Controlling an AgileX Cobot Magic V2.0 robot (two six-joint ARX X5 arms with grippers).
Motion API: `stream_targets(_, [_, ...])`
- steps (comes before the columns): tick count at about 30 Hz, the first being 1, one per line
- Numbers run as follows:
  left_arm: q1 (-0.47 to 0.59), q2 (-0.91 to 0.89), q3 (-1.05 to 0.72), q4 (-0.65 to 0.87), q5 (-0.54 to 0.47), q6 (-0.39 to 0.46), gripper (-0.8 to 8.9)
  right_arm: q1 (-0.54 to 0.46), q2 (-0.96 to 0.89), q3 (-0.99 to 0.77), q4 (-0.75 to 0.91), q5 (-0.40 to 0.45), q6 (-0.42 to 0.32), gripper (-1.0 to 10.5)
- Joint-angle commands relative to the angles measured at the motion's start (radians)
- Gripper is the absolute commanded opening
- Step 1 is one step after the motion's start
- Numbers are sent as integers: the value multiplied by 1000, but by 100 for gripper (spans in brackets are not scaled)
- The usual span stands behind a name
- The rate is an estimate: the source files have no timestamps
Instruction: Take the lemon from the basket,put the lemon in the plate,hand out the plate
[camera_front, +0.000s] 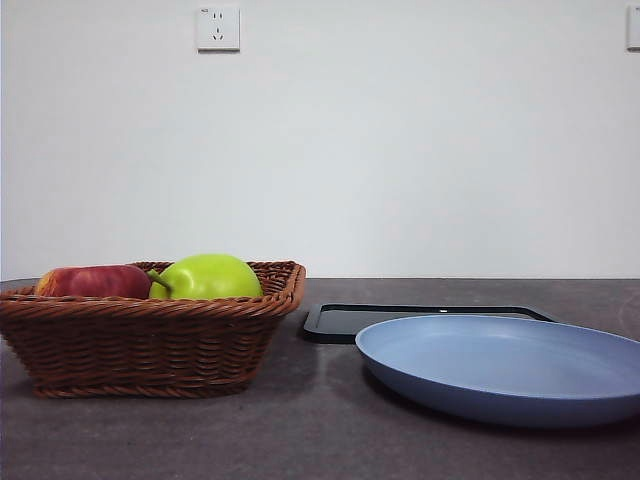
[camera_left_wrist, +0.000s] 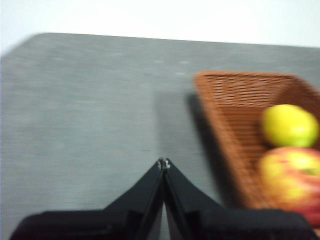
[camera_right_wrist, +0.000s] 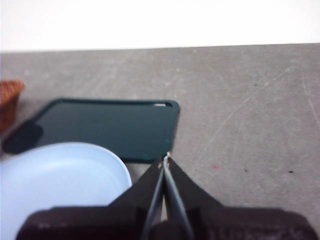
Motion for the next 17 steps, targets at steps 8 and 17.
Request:
stream_targets(8, [2,-4,-10,44,344,-240,8,1,-2,-4,31,-2,596,3])
stream_targets(17, [2,2,62,24,351,-308,6,1,35,78,48,-134,624,3])
